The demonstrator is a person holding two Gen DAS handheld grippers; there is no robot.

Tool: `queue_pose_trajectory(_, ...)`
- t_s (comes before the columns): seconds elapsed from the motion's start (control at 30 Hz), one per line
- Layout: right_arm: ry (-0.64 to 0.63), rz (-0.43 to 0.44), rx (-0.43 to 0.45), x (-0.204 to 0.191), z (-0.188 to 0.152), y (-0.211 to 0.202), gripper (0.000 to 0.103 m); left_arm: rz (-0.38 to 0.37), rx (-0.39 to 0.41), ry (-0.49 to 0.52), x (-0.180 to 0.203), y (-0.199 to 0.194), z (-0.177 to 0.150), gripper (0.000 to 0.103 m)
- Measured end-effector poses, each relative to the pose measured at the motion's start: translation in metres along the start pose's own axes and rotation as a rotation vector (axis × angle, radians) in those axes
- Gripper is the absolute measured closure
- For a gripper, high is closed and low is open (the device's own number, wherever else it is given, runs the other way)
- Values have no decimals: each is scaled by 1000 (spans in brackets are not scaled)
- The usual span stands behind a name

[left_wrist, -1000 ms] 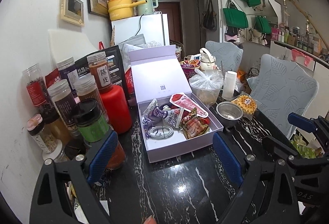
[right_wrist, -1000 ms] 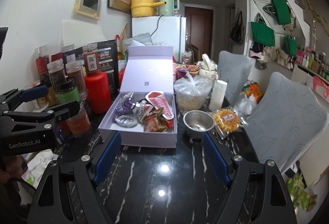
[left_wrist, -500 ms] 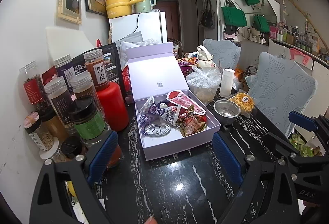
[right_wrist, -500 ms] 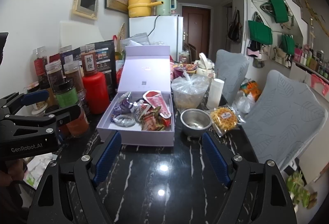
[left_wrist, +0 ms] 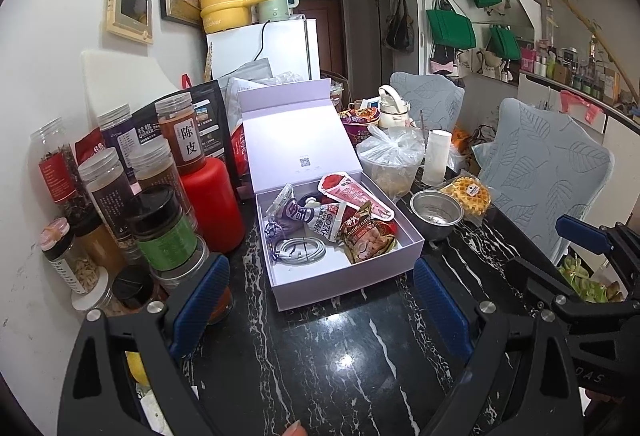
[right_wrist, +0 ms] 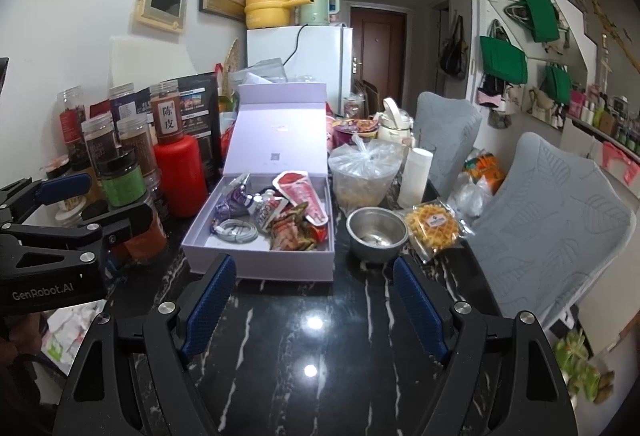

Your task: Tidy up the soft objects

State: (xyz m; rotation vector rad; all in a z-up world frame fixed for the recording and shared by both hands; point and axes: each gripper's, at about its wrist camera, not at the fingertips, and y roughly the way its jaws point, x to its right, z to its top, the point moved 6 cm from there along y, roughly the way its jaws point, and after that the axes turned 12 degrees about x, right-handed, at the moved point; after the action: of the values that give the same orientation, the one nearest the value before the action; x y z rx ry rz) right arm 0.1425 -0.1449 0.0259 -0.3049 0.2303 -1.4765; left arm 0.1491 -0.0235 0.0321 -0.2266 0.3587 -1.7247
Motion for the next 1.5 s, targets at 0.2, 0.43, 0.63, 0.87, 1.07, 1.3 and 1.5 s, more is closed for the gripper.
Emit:
queue_pose_trajectory(0.2,-3,-1,-10,2,-2,2,21,-4,-5,1,1,1,0,8)
queue_pose_trajectory(0.43,-6,-7,-15,2,-2,3,21,-5,-12,0,2,3,-2,8)
queue_pose_trajectory(0.63,-6,-11,-26,3,-4,6,21,-10,-26,-3,2,6,-5,8)
queue_pose_trajectory(0.87,-9,-14,-30,4,-4,8,21,-12,-27,-5,1,8,-5,8)
queue_pose_trajectory(1.07,-10,-17,-34,5,-5,9,21,-14,-39,-2,1,11,-6,8)
queue_pose_trajectory(1.3,-10,-22,-45,9,-7,12,21,-11,-43,2,1,14,-7,8)
queue_pose_trajectory(1.5,-13,-21,-48,8,-7,14,20,-16,-58,-4,1,19,-9,8)
